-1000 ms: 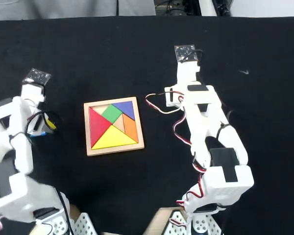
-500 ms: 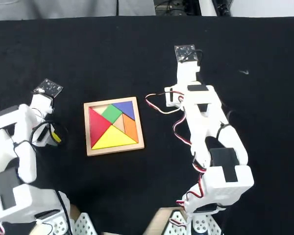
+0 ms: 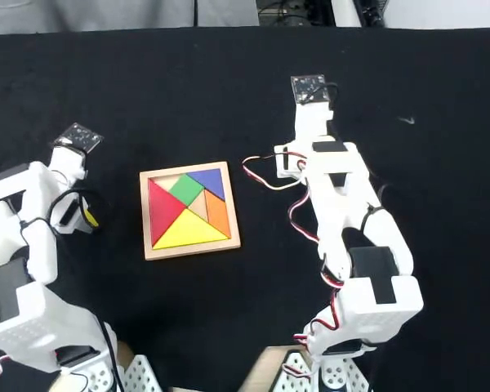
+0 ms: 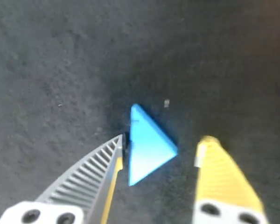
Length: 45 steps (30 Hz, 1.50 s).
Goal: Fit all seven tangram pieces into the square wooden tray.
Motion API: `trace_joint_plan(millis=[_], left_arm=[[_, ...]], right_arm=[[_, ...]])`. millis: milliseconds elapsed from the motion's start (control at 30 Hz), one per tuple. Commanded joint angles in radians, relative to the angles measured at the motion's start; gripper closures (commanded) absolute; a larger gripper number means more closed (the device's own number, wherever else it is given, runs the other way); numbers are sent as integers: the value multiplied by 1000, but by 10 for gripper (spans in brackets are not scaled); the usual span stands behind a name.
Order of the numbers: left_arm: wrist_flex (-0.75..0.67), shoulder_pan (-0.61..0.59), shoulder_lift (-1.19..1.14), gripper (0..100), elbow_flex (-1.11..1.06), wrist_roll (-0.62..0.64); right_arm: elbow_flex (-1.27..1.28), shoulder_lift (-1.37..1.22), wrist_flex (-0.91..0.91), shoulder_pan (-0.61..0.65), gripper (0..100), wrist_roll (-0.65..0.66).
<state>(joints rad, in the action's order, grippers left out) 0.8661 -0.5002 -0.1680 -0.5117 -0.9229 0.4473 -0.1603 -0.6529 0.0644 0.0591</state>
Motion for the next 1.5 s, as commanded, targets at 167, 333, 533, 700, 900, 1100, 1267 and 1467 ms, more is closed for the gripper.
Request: trace_joint_plan(millis=[167,333,533,700,900,1100,1267,1467], left_arm=[[-18,8,2,886,68,-3],[-17,8,2,878,74,-3],[18,13,2,880,79,-3],[98,15,2,877,153,-3],[104,28,2,836,206,-3],[98,97,63,741,182,-6],[95,160,92,759,170,-12],[60,145,25,762,165,-78]], right_arm=[[-47,5,6,-5,987,9],[-47,5,6,-5,987,9],[-47,5,6,-5,987,9],[-47,5,6,-3,987,9],[-47,5,3,9,987,9],[-47,5,3,9,987,9],[-47,5,3,9,987,11],[-47,5,3,9,987,11]])
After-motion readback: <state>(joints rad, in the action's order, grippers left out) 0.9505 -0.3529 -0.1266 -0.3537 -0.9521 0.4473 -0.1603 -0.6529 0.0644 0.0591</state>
